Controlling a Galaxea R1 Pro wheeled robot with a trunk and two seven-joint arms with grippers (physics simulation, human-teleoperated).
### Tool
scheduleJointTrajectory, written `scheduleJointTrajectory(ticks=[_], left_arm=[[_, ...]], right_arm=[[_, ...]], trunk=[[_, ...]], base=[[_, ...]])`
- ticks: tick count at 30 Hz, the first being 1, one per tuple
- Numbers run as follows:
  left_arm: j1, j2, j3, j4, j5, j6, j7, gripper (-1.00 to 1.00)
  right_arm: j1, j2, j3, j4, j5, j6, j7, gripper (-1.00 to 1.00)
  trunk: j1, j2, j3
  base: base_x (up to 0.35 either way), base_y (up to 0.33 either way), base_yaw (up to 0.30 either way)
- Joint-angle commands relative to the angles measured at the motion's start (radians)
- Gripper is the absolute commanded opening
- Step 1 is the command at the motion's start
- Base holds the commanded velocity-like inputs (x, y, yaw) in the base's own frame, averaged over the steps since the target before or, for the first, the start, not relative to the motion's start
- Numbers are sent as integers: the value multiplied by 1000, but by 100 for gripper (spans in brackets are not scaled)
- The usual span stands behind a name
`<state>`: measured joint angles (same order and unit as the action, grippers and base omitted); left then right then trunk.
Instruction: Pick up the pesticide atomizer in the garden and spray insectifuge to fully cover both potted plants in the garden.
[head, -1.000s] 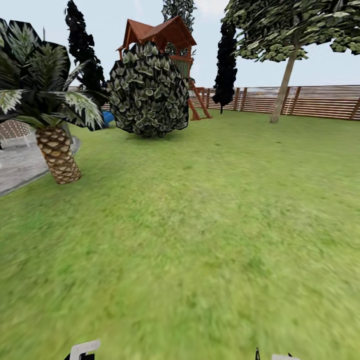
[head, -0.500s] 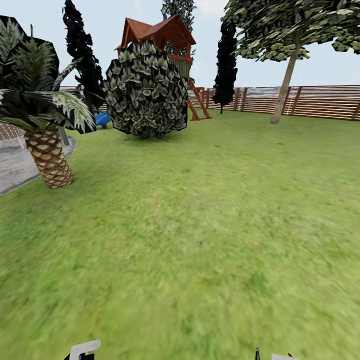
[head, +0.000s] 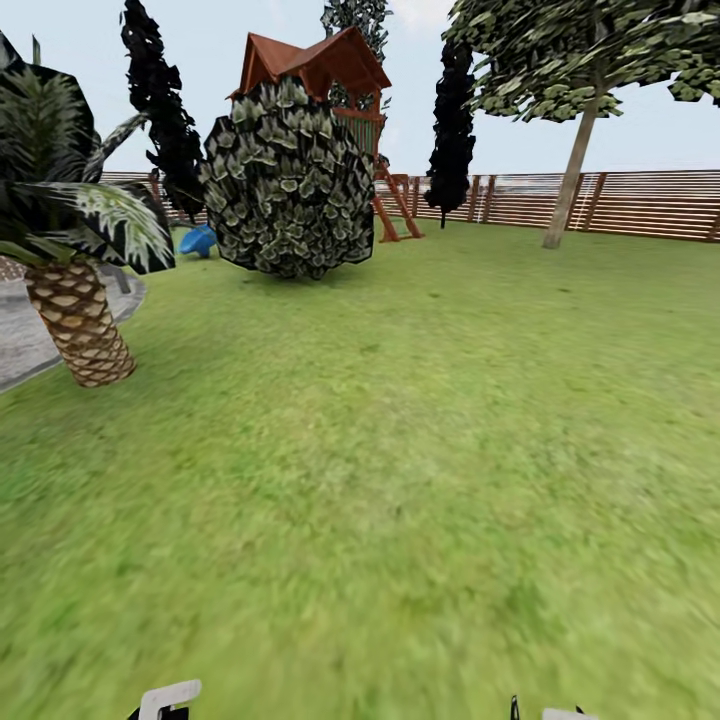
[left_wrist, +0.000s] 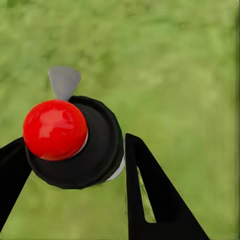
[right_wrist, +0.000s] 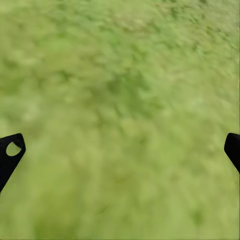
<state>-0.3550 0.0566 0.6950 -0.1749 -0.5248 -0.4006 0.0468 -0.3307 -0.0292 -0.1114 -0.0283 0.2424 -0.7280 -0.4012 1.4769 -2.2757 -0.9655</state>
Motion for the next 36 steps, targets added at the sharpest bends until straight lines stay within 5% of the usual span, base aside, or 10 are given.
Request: scheduleJointTrajectory(ticks=[1, 24, 36], left_arm=[[-1, 0, 5, 2, -11, -4, 5, -100], [-1, 0, 5, 2, -11, -5, 5, -100], [-1, 0, 5, 2, -11, -6, 5, -100]], right_arm=[[-1, 0, -8, 1, 11, -2, -4, 100], [-1, 2, -7, 1, 11, -2, -5, 100], [-1, 2, -8, 1, 10, -2, -5, 100]], trunk=[[0, 0, -1], [0, 0, -1], [0, 0, -1]], base=[[331, -72, 0], [331, -72, 1], [331, -72, 170]])
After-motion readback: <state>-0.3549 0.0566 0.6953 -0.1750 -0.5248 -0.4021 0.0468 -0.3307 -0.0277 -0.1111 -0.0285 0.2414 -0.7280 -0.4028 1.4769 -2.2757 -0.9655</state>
